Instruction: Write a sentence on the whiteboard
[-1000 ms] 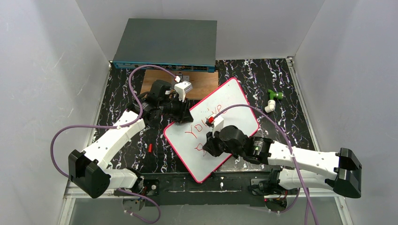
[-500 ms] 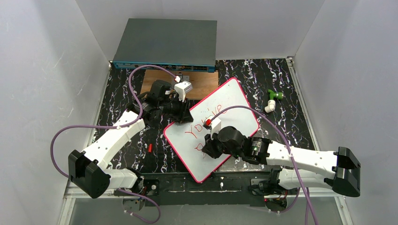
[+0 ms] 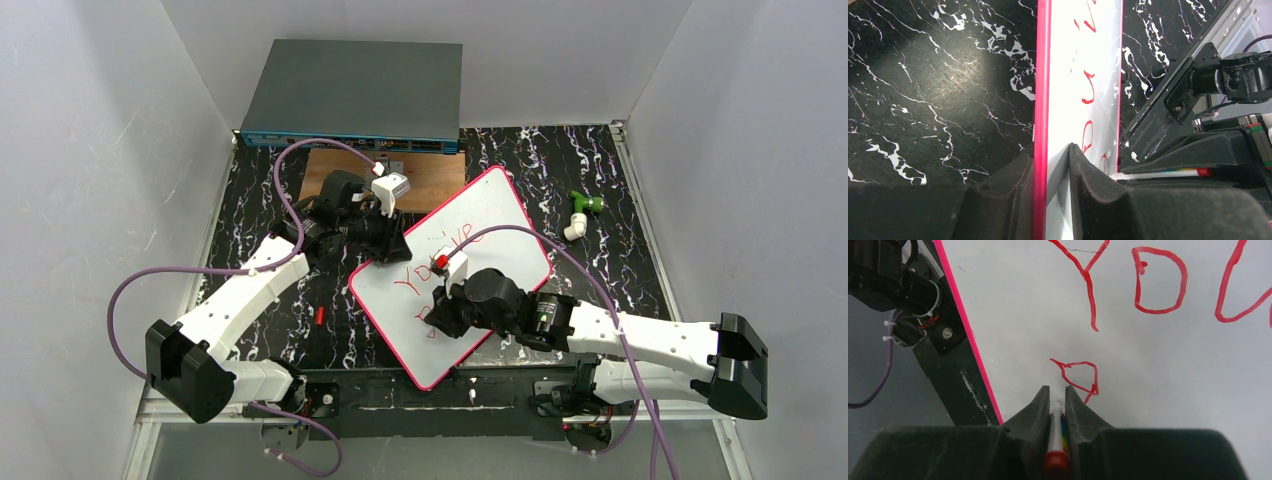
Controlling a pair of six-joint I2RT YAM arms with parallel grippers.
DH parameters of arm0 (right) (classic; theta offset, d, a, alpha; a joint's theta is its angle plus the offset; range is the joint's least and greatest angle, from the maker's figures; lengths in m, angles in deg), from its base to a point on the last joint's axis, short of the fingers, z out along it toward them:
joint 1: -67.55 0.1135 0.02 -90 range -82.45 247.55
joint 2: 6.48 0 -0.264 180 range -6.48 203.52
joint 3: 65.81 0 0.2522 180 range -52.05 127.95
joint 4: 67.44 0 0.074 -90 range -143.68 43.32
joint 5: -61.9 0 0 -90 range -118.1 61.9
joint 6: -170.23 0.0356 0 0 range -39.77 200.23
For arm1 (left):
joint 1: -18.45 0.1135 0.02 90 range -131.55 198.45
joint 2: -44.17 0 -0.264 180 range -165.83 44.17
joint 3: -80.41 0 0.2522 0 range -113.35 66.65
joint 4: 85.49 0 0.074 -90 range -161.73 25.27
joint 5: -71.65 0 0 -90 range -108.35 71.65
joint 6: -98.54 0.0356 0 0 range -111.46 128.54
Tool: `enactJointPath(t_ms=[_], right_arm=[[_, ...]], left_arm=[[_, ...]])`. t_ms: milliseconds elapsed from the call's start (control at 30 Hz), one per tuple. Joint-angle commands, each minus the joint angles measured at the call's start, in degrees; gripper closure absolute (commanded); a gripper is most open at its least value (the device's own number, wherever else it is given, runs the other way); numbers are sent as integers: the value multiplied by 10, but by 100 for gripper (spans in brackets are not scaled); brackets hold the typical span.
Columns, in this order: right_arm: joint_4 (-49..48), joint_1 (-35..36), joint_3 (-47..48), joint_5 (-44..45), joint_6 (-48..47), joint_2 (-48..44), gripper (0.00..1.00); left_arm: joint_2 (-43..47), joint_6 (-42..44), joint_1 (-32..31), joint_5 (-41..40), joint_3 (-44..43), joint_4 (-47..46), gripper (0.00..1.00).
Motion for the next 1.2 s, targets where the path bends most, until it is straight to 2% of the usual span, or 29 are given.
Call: enactJointPath(t_ms=[0, 133, 267, 467, 600, 700, 900, 1167], right_arm=[[-36, 4, 16, 2, -13, -3, 99], [-34, 4, 15, 5, -13, -6, 99], [15, 4, 28, 1, -29, -36, 99], [29, 4, 33, 12, -40, -95, 99], [30, 4, 28, 65, -34, -111, 99], [28, 3, 29, 125, -27, -104, 99], [41, -1, 63, 164, -26, -62, 99], [28, -13, 73, 165, -27, -35, 99]], left_arm=[[6, 53, 1, -98, 10, 25, 100], [7, 54, 0, -99, 10, 25, 100], [9, 56, 1, -101, 12, 25, 100], [9, 58, 1, -100, 15, 24, 100], [2, 59, 1, -97, 10, 23, 100], [-2, 59, 1, -95, 4, 23, 100], [-5, 62, 1, -95, -3, 26, 100], [-9, 62, 1, -94, -9, 30, 100]])
